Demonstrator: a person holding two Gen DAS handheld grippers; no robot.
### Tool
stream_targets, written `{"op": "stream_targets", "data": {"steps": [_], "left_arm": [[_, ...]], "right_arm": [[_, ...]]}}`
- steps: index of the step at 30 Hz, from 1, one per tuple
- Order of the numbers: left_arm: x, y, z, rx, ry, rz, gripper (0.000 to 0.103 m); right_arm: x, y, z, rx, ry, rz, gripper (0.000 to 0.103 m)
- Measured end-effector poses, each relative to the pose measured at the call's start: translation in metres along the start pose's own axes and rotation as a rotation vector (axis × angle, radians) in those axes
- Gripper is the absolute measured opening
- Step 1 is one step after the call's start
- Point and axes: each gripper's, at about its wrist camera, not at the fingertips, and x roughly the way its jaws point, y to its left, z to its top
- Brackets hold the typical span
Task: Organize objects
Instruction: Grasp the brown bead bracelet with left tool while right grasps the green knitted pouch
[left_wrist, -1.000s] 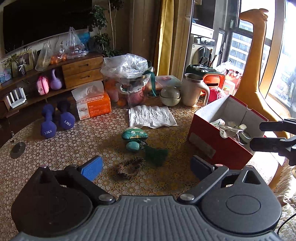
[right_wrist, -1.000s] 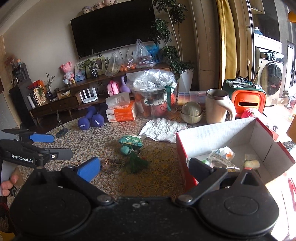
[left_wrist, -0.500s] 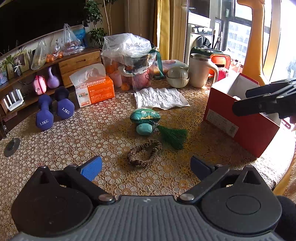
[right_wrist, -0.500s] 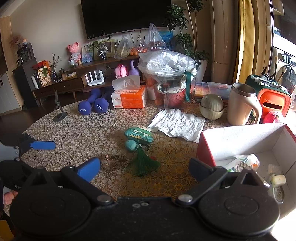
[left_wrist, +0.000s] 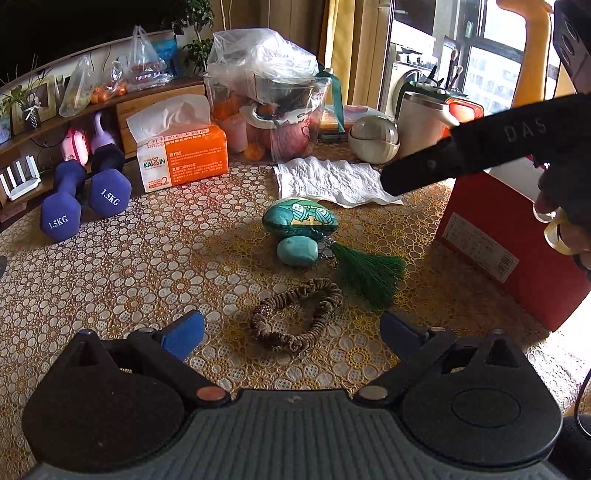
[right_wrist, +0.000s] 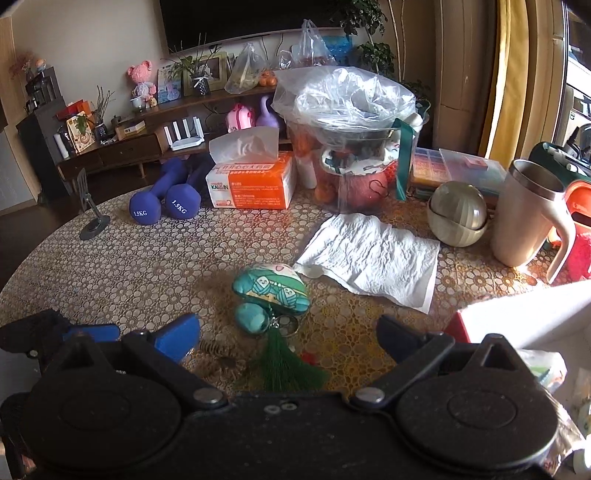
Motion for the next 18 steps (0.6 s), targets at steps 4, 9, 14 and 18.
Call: {"op": "stream_targets", "data": {"steps": [4,9,14,18], "left_arm": [[0.017,0.005,-0.002,-0.012,0.015,0.005,0.102],[0.033,0.009,-0.002,-0.042,0.024,0.0,0.102],[0.047,0.009,-0.001,-0.042,0.037,-0.007,0.102],[0.057,0.01,-0.003,-0.046,0.044,-0.014,0.102]], "right_arm": [[0.024,0.003,0.013,-0.003,0.015,0.009,0.102],[0.057,0.007,0.022,0.004,0.043,0.036,0.102],[0.09,0.01,0.026,0.021,0.078,0.036,0.102],[0.111,0.01,0.027,0.037,0.105,0.025,0.101]]}}
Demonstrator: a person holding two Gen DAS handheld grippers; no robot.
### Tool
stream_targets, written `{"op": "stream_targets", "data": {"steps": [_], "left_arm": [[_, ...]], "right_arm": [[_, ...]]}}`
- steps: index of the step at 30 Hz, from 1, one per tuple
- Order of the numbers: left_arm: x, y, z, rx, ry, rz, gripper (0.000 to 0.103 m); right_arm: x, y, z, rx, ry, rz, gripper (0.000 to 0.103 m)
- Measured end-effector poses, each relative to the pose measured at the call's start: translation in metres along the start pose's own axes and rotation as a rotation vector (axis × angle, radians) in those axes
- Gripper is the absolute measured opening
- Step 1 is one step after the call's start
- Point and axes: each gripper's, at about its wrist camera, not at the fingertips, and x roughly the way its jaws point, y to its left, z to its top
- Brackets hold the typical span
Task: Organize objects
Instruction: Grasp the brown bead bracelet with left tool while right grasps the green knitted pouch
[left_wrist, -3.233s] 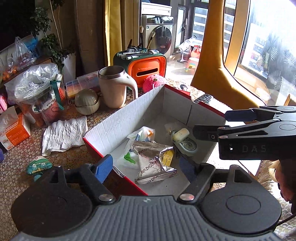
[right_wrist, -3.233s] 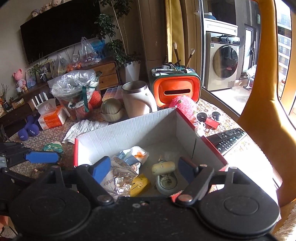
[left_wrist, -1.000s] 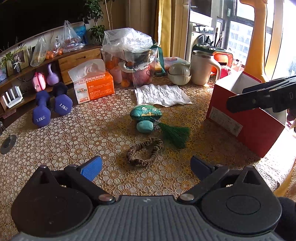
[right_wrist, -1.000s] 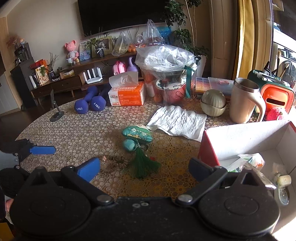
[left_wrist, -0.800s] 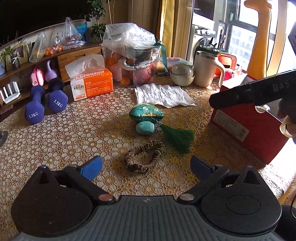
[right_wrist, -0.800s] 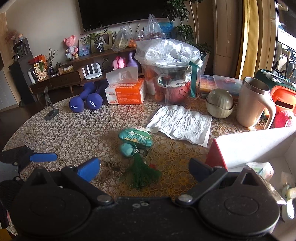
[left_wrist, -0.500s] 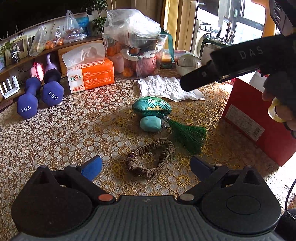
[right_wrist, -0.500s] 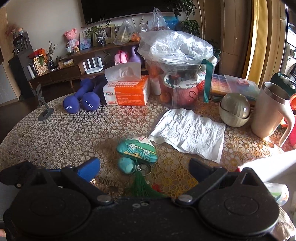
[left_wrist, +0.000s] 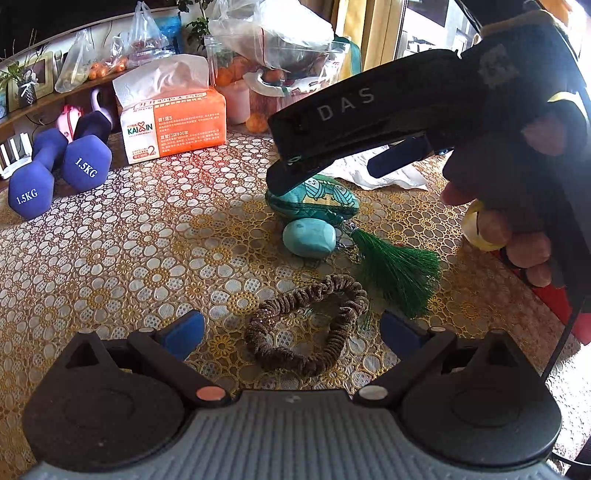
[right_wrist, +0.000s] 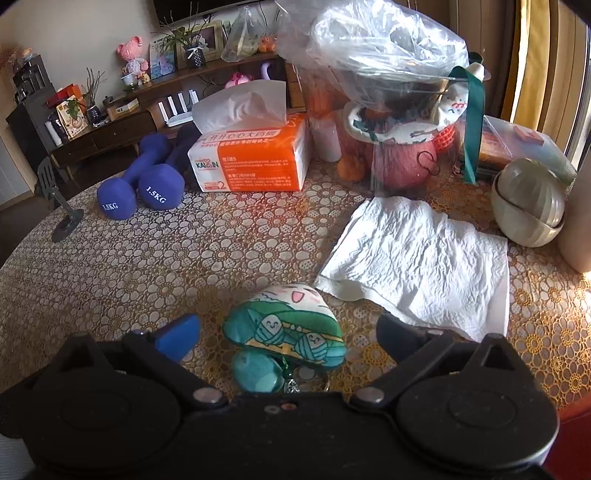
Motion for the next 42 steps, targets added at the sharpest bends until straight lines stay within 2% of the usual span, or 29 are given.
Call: {"op": "stream_targets", "data": {"steps": [7,9,11,15,17,18,23,26,34,42], "left_arm": [[0.005,0.003,0.0,-0.034,-0.018,-0.009,0.101],[0.004,0.002,0.0,-0.028,-0.025,-0.004,0.097],[0.004,-0.001,-0.001,-0.002,-0.032,0.003,0.085],[0.001,-0.005,-0.002,0.039,-0.041,0.019,0.07],[0.0,-0.006,-0.003,0.049,-0.043,0.019,0.056],[0.0,-0.006,-0.002,0.059,-0.042,0.023,0.055],[-0.002,-0.009,-0.001,0.076,-0.035,0.042,0.032],[-0.001,-0.009,-0.001,0.08,-0.034,0.042,0.026],[-0.013,-0.009,0.0,0.055,-0.039,0.04,0.023],[-0.042,-0.009,0.004,0.01,-0.052,0.043,0.023]], "right_arm": [[0.02,-0.001,0.0,0.026,0.029,0.017,0.099],[0.023,0.001,-0.001,0.022,0.035,0.016,0.097],[0.026,0.002,-0.001,0.017,0.038,0.016,0.093],[0.027,0.004,-0.002,0.011,0.041,0.013,0.086],[0.027,0.005,-0.002,0.007,0.039,0.009,0.083],[0.026,0.005,-0.002,0.007,0.039,0.01,0.081],[0.024,0.004,-0.001,0.009,0.034,0.002,0.076],[0.021,0.004,-0.001,0.004,0.033,-0.005,0.074],[-0.007,0.005,-0.002,-0.011,-0.01,0.016,0.073],[-0.057,0.003,-0.01,-0.027,-0.042,0.047,0.073]]}}
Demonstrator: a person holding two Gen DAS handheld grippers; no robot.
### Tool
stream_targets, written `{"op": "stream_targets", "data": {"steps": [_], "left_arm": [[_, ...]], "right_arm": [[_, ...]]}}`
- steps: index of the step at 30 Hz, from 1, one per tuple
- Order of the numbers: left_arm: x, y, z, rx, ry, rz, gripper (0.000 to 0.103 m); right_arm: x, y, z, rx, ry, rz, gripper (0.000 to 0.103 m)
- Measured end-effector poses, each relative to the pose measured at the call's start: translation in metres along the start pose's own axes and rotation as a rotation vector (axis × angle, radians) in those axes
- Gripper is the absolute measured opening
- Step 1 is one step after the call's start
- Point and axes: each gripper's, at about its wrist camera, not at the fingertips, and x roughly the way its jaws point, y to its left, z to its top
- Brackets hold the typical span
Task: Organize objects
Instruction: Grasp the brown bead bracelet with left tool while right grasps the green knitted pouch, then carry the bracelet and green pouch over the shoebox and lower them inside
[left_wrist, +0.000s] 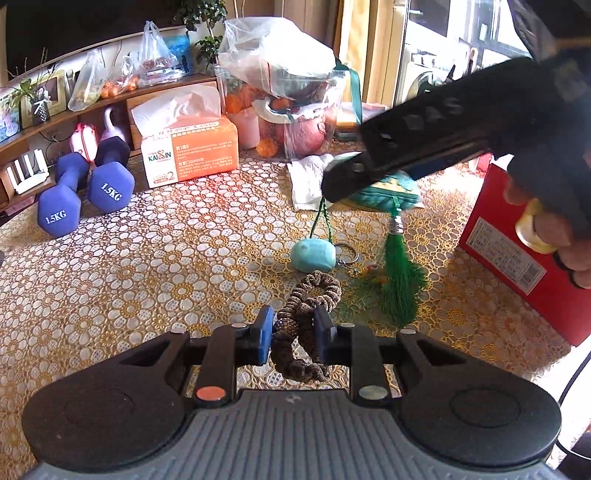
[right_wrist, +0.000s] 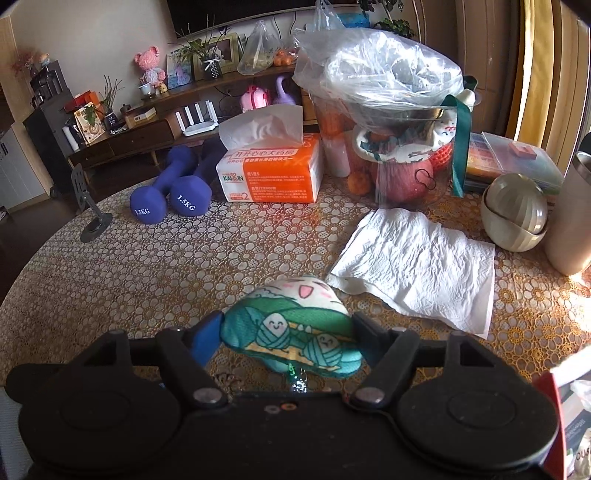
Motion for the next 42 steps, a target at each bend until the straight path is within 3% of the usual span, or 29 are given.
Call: {"op": "stream_targets", "data": {"steps": [10,19,31,42], "left_arm": [[-0.047,-0.01,0.013,-0.026,0.006,-0.006,0.023],[-0.096,-0.041,0.035,0.006,-0.006,-0.045,0.023],[-0.145,-0.119,0.075,0.097,-0.062,-0.142,0.023],[-0.128,-0.208,0.101,0.205,-0.059,-0.204,0.023]], "right_arm": [[-0.089,0.002,-0.014,-0.037,-0.05,0.033,0.073],[-0.168,-0.007,-0.024,-0.056,-0.093,0.002,0.073],[-0.243,-0.055,-0.033,-0.003,-0.179,-0.114,0.074],[-0.269,-0.125,-0.045,0.088,-0.191,-0.223,0.074]]}}
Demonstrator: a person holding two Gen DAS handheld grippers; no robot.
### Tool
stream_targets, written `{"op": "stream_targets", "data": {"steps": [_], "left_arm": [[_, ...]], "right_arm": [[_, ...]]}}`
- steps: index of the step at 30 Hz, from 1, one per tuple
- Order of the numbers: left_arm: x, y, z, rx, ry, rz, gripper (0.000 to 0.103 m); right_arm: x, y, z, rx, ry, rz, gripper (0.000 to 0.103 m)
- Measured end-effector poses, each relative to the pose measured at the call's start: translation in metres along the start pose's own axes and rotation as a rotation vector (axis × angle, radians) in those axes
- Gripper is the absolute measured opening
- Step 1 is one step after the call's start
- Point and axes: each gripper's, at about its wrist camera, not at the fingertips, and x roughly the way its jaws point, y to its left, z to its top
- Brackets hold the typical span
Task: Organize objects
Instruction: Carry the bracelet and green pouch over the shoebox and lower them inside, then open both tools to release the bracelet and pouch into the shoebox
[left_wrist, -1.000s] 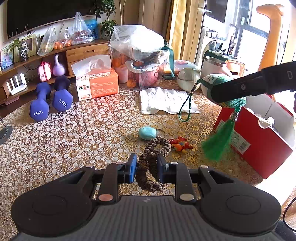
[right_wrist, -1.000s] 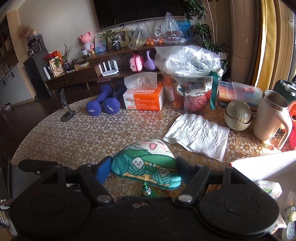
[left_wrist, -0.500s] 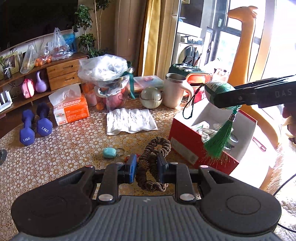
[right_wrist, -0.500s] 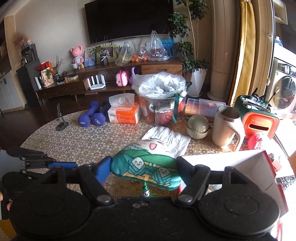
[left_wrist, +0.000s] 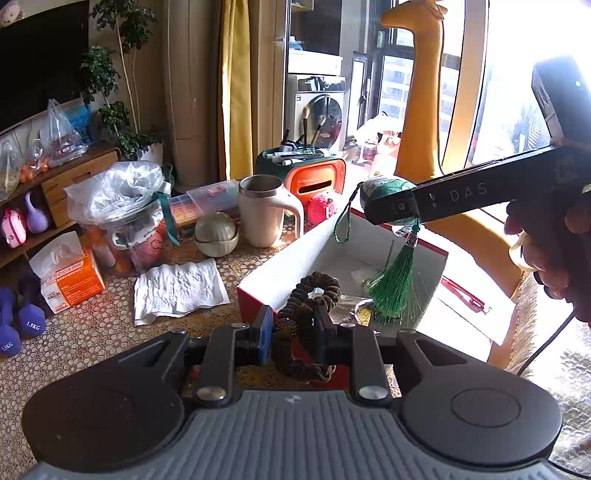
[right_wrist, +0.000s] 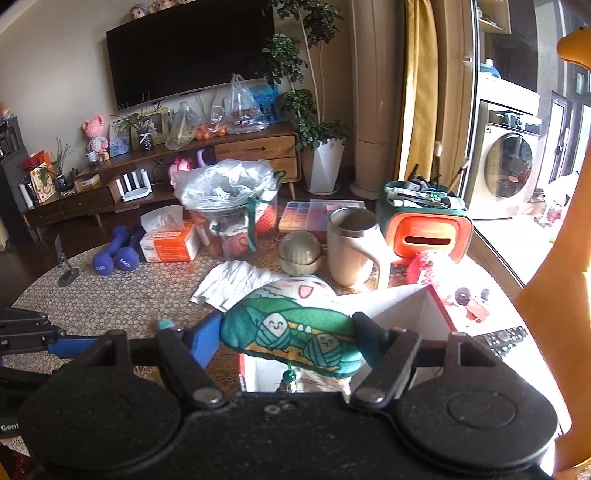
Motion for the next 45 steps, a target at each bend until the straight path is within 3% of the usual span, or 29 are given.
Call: {"op": "stream_targets", "data": {"steps": [10,20,30,45], "left_arm": [[0.066,-0.047,0.011,0.065,0.101,-0.029,0.023],[0.129,-0.05,0.028,0.082,0.162,0.02,0.023],[0.19,-0.043,0.028,0.065,0.215,0.06,0.023],[0.229,-0.027,0.016,0.044,0.269,0.085,0.023]], "right_arm": [[0.022,-0.068,-0.014,0.07,0.009,-0.097,0.074],[0.052,-0.108,-0.025,0.088,-0.019,-0.122,0.075],[0.087,-0.123,-0.043,0.043,0.071,-0.117,0.075],[0.121,-0.104,-0.08,-0.109,0.188,-0.055,0.077]]}}
